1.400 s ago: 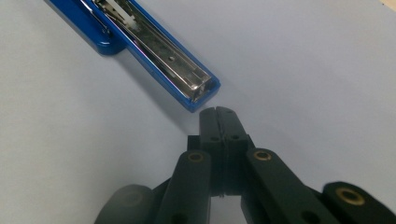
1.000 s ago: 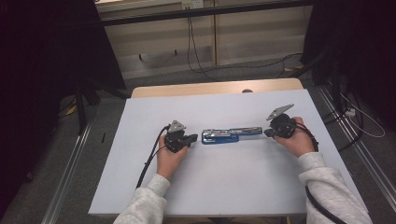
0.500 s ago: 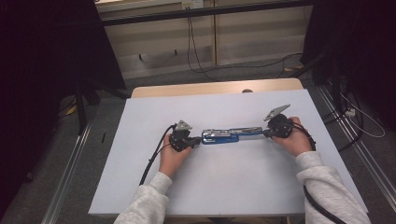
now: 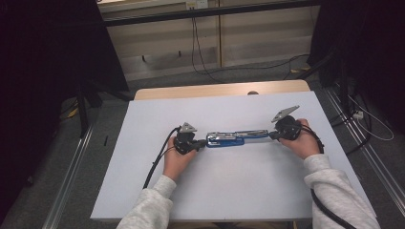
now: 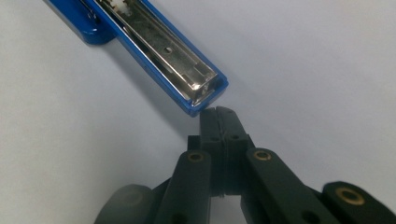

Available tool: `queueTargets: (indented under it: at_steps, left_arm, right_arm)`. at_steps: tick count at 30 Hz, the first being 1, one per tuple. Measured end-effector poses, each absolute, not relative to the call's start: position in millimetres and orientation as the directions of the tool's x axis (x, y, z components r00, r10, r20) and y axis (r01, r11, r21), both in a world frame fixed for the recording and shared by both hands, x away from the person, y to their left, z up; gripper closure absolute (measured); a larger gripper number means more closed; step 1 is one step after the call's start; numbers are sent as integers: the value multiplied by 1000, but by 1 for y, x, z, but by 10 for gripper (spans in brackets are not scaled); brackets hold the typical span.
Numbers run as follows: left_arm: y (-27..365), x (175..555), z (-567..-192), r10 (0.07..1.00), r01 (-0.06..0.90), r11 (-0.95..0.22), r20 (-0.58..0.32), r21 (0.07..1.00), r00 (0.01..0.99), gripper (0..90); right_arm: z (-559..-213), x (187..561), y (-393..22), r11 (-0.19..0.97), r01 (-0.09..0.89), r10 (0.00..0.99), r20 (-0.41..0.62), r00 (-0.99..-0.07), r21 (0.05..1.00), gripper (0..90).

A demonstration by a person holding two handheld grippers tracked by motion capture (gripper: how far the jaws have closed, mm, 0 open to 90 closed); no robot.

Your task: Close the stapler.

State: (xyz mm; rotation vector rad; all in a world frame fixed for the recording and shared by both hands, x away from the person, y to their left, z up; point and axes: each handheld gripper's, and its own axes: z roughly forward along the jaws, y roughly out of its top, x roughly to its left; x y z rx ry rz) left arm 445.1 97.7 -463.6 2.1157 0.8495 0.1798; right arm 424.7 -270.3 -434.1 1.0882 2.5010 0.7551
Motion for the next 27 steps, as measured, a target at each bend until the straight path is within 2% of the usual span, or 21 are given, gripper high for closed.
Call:
queueTargets:
  at_steps: [9,15,22,24,27]
  left_arm:
    - [97,450,-464,641,521,-404,-174,752,748,900]
    - [97,450,-463,638,518,-394,-180,759,749,900]
    - [96,450,-463,621,526,-381,-211,761,755,896]
    - [93,448,-463,630,515,-403,-179,757,756,900]
    - [93,449,-464,631,524,-391,-194,757,751,899]
  right_arm:
    - [-439,426,-263,611,568,718,-84,-690,551,900]
    - [-428,425,-260,579,540,716,-63,-696,612,900]
    - [-427,425,-259,574,535,718,-67,-693,619,900]
    - [-426,425,-258,570,533,717,-63,-694,626,900]
    - [-423,427,-253,566,519,713,-65,-698,641,900]
